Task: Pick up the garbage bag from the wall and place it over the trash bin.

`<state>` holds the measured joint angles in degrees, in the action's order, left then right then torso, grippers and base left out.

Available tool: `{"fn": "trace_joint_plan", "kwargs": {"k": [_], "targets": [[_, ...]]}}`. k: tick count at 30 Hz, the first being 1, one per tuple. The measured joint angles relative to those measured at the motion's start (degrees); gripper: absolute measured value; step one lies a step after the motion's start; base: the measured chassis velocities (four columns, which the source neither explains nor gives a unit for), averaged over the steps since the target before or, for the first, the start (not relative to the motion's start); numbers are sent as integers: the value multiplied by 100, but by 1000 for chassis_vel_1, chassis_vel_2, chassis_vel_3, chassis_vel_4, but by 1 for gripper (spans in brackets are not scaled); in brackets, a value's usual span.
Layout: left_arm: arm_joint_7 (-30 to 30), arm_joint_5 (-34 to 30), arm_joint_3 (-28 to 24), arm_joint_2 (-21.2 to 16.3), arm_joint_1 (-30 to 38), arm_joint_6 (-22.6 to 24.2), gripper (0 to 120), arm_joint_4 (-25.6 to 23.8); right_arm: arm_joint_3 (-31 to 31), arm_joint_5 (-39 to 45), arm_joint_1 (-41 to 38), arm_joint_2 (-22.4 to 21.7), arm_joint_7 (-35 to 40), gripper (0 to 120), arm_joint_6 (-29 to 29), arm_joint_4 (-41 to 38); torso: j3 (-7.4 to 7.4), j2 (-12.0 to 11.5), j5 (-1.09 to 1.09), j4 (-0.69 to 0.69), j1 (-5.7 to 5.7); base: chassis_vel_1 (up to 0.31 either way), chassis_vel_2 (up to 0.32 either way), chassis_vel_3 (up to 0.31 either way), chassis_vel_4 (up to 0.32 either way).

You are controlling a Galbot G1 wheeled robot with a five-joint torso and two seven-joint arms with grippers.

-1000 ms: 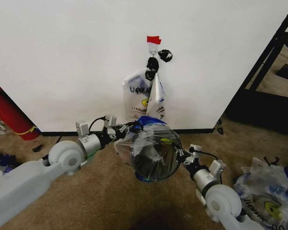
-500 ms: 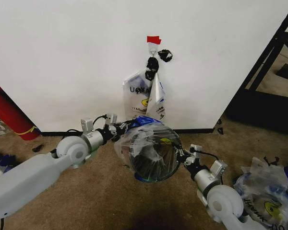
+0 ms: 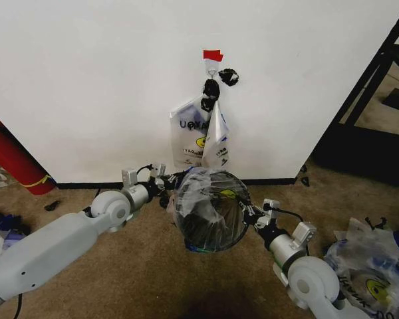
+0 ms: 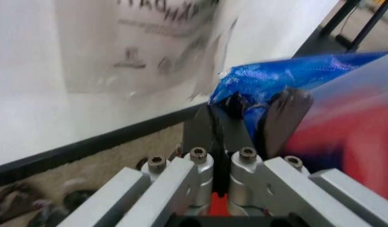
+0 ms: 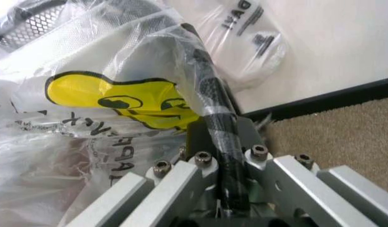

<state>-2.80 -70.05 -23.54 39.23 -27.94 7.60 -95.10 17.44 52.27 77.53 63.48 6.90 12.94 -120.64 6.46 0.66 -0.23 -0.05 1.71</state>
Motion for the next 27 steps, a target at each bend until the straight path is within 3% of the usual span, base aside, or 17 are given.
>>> {"fn": "trace_joint_plan", "kwargs": {"k": [5, 8, 11, 17, 19, 24, 27], "targets": [[135, 177, 63, -10, -72, 187, 1, -49, -32, 0, 5, 44, 6, 0, 0, -3, 0, 0, 0, -1, 0, 0, 0, 0, 0], [273, 289, 207, -27, -156, 347, 15, -114, -55, -1, -7, 80, 38, 0, 0, -3, 0, 0, -1, -2, 0, 0, 0, 0, 0], [315, 297, 342, -53, -215, 387, 19, -150, -58, 4, -13, 92, 58, 0, 1, -3, 0, 0, -1, -1, 0, 0, 0, 0, 0], [450, 168, 778, -449, -354, 633, 46, -261, -58, 73, -26, 146, 120, 0, 13, 88, 0, 1, 0, -1, 0, 0, 0, 0, 0], [490, 160, 824, -500, -378, 628, 50, -268, -59, 75, -30, 159, 120, 0, 14, 98, 0, 1, 0, -1, 0, 0, 0, 0, 0], [1268, 26, 1165, -554, -613, 496, 73, -557, -30, 52, -11, 252, 168, 0, 14, 128, 0, 1, -2, -2, 0, 0, 0, 0, 0], [1736, -87, 1478, -528, -787, 478, 80, -824, 21, 8, 6, 298, 226, 0, -4, 128, 0, 1, -1, -4, 0, 0, 0, 0, 0]]}}
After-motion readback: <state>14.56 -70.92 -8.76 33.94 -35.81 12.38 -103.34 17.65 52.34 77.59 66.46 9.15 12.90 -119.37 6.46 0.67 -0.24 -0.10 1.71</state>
